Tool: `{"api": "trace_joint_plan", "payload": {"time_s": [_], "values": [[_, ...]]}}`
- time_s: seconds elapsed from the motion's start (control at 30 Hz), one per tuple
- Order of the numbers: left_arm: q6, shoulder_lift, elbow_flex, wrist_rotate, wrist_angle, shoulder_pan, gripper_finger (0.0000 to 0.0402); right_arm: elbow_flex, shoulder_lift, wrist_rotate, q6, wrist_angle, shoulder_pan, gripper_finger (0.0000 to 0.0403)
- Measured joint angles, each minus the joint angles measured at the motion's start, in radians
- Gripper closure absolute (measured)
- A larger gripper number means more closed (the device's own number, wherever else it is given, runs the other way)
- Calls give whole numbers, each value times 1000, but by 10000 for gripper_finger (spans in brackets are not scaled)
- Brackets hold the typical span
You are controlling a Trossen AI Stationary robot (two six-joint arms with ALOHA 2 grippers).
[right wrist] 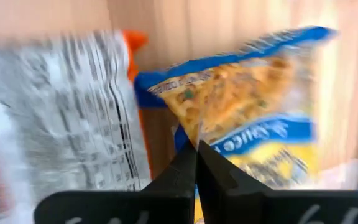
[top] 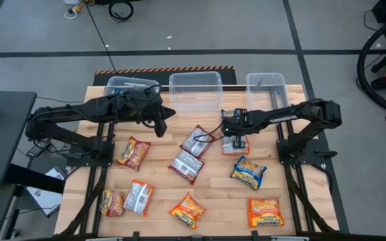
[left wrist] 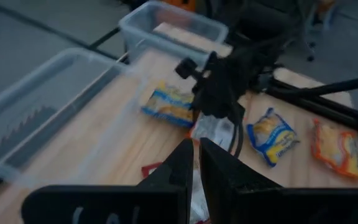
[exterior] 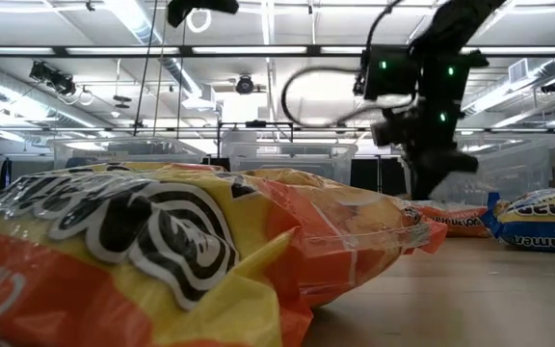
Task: Sort Maruchan noodles
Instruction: Put the top right blue noodle pack into the left transparent bin
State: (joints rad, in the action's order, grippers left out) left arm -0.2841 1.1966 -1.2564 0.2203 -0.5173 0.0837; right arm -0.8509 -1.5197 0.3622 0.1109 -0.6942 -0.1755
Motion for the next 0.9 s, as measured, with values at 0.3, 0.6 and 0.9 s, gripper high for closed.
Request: {"api": "trace_joint_plan", "payload": {"time_s": [0.3, 0.6, 0.9], "values": [[111, -5, 0, -1, 0, -137, 370, -156, 166, -246, -345, -122, 23, 397], [95, 127, 0, -2, 137, -225, 369, -164, 241, -524, -754, 36, 32, 397], [234, 342, 0, -66, 364, -234, 281, -164, 205, -700, -741, 100, 85, 396]]}}
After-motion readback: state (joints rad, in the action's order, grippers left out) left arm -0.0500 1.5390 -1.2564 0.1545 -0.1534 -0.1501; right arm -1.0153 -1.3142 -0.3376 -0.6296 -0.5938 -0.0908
